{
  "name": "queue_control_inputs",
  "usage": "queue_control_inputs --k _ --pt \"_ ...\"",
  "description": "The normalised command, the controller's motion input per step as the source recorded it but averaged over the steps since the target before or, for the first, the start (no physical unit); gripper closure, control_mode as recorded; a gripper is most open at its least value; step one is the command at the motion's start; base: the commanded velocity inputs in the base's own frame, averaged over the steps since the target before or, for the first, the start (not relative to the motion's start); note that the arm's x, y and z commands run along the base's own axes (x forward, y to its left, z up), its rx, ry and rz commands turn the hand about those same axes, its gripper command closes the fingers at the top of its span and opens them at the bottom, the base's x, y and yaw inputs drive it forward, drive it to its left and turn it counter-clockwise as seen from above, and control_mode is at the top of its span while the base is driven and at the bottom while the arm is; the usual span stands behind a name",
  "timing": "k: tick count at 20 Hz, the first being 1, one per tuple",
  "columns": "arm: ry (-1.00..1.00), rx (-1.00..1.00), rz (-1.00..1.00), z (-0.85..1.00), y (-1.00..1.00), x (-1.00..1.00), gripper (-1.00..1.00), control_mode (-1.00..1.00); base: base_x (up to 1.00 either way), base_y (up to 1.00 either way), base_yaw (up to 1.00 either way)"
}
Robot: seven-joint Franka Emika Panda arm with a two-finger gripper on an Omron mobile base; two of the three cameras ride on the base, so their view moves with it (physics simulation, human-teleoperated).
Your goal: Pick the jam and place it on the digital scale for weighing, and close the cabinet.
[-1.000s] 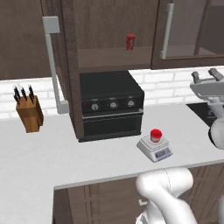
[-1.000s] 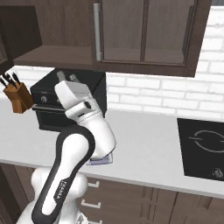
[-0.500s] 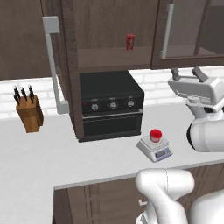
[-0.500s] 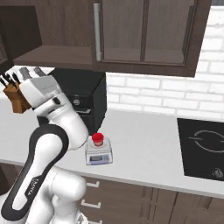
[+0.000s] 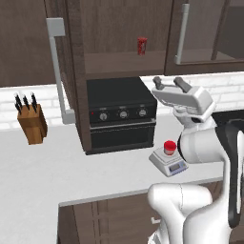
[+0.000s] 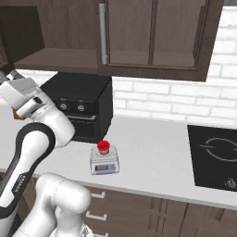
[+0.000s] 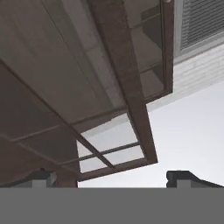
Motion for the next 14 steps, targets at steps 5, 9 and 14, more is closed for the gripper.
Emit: queue_control_inputs --k 5,9,14 --pt "-0.12 0.17 -0.03 -0.86 0.97 -0.23 -1.0 -1.0 0.0 0.0 0.0" --pt "0.01 0.06 -0.05 -0.54 1.0 -0.46 -1.0 -1.0 0.0 0.0 0.0" --pt "0.1 0.03 -0.05 -0.64 1.0 0.03 -1.0 -1.0 0.0 0.0 0.0"
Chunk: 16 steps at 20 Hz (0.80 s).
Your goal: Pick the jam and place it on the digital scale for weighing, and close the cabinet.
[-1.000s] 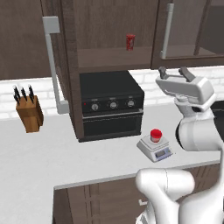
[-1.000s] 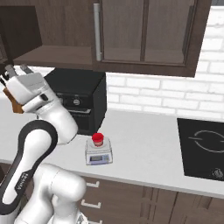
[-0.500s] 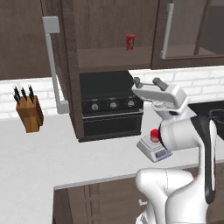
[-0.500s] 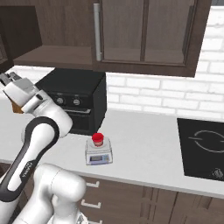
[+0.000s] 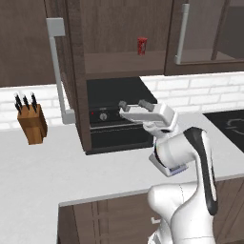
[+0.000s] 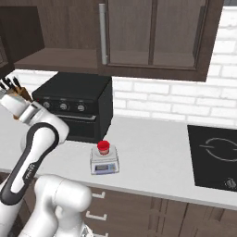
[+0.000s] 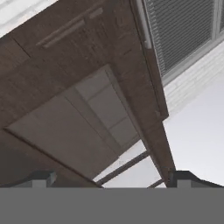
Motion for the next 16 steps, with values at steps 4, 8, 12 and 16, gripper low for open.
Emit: queue_control_inputs --k 4,8,12,16 --pt "0.05 -0.1 -0.13 -0.61 1.0 0.03 -1.0 -1.0 0.0 0.0 0.0" --pt "0.0 -0.13 -0.15 -0.56 1.0 0.04 -1.0 -1.0 0.0 0.0 0.0" --pt "0.0 -0.08 -0.14 -0.55 0.65 0.0 -1.0 -1.0 0.0 0.0 0.0" --pt "-0.04 -0.04 -0.15 -0.54 0.35 -0.05 -1.0 -1.0 0.0 0.0 0.0"
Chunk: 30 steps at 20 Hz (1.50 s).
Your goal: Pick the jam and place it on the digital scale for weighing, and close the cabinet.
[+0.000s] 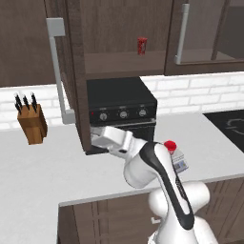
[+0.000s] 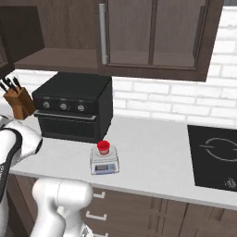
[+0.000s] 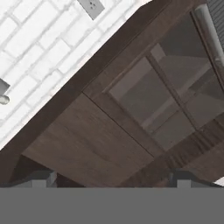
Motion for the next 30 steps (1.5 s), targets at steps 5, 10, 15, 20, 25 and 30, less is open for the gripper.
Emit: queue_control_inputs --k 5,10,15,20,25,30 --pt "-0.16 0.01 -0.1 -0.36 0.41 -0.07 -1.0 -1.0 0.0 0.0 0.0" --pt "-0.01 0.13 -0.12 -0.03 0.95 0.09 -1.0 -1.0 0.0 0.0 0.0" --pt "0.0 0.15 -0.11 -0.06 0.72 0.05 -1.0 -1.0 0.0 0.0 0.0" --pt "0.0 0.16 -0.11 -0.49 0.48 -0.1 -1.0 -1.0 0.0 0.0 0.0" --pt "-0.04 0.08 -0.05 -0.58 0.2 -0.3 -1.0 -1.0 0.0 0.0 0.0" --pt "-0.11 0.09 -0.02 -0.03 0.38 0.0 -1.0 -1.0 0.0 0.0 0.0"
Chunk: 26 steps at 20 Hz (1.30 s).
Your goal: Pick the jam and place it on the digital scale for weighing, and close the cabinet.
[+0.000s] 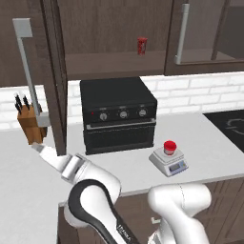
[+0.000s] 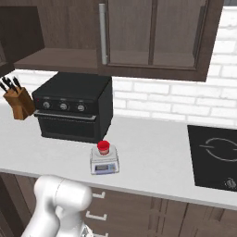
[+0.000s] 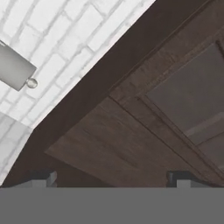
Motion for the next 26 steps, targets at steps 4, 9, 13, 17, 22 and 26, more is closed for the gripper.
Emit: queue_control_inputs --k 4,9,13,17,22,26 --pt "-0.03 0.09 -0.05 0.31 0.47 0.37 -1.0 -1.0 0.0 0.0 0.0" --pt "-0.08 0.29 -0.05 0.35 -0.16 0.04 -1.0 -1.0 0.0 0.0 0.0" --pt "-0.09 0.51 -0.06 0.27 -0.58 0.0 -1.0 -1.0 0.0 0.0 0.0" --pt "-0.17 0.43 -0.08 0.34 -0.99 0.0 -1.0 -1.0 0.0 0.0 0.0" --pt "-0.18 0.43 -0.09 0.49 -1.0 -0.01 -1.0 -1.0 0.0 0.0 0.0" --pt "-0.12 0.44 -0.1 0.61 -1.0 -0.18 -1.0 -1.0 0.0 0.0 0.0"
